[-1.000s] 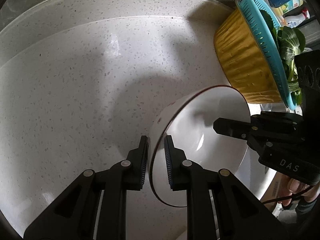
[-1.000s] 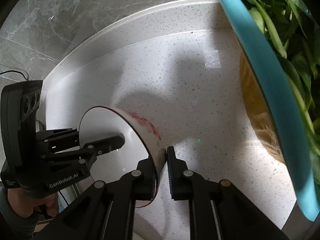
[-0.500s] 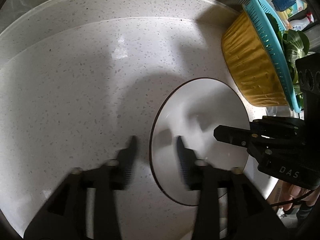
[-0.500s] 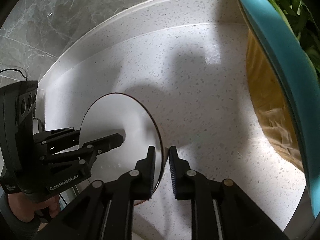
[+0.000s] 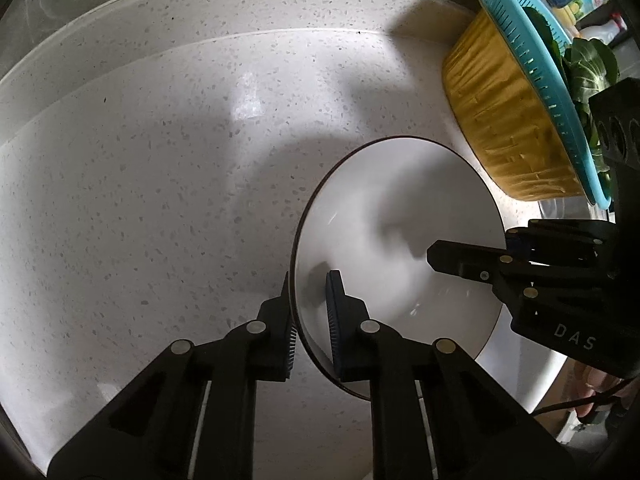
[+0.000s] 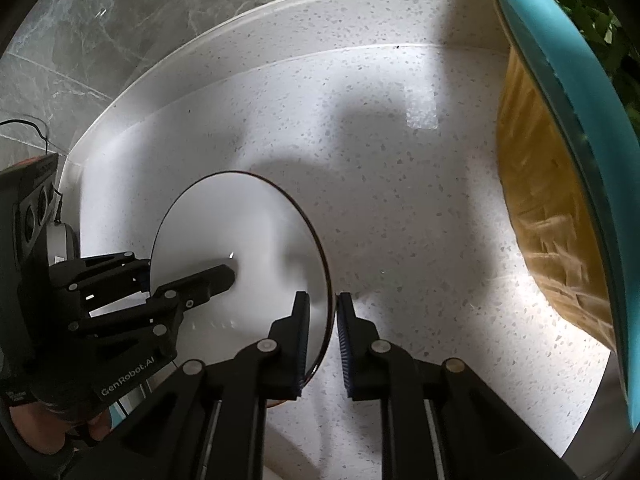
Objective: Organize plates and bowls
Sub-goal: 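Lift the red-flowered bowl off the countertop with both grippers, then carry the red-flowered bowl with both grippers toward the nested white bowls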
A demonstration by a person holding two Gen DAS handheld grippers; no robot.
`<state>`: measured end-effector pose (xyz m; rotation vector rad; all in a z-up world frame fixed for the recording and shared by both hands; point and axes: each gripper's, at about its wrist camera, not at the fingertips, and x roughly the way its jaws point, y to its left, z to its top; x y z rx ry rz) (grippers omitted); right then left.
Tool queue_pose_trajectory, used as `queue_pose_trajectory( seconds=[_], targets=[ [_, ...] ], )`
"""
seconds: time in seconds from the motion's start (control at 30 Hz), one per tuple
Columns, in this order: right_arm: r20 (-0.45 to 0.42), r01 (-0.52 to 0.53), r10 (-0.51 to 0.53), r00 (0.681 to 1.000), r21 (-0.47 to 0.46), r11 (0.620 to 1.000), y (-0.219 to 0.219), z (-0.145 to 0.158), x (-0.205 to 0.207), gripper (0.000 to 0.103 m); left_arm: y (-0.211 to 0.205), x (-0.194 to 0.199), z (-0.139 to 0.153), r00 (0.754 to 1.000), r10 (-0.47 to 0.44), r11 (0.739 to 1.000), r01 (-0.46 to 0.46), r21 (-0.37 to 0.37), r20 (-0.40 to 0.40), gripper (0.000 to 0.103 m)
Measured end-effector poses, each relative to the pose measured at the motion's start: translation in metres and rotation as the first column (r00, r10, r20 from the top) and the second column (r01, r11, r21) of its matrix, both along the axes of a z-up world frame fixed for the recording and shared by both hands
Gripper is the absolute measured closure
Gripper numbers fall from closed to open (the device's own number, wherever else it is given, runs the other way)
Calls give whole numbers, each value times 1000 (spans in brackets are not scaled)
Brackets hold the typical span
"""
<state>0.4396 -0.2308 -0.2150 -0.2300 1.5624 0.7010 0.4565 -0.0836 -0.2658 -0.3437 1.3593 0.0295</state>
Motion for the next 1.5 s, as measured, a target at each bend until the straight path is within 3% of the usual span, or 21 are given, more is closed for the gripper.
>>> queue_pose_trajectory(
  seconds=[0.37,0.7,0.87,1.2,1.5],
  targets=[
    [30,-10,10,999,-8,1000,-1,17,1,89,-2,-4,9,1000,5,1000,-5,-25,-16,92],
    [5,2,-2,1000,-8,1000,-5,10,-8,91,-2,-12,8,1000,15,999,-17,-45,-28,92],
    [7,7,-7,1000,2,1000,-8,20,-7,91,-2,-13,17,999,17,998,-19,-61,-29,92],
    [6,-16,16,1000,13,1000,-15,58,-16,91,-17,-35,58,1000,-19,997,18,-72,-16,92],
    [-4,-64,64,998,23,998,-25,89,-50,90,-40,-92,93,999,-34,996,32,-89,-20,92]
  ],
)
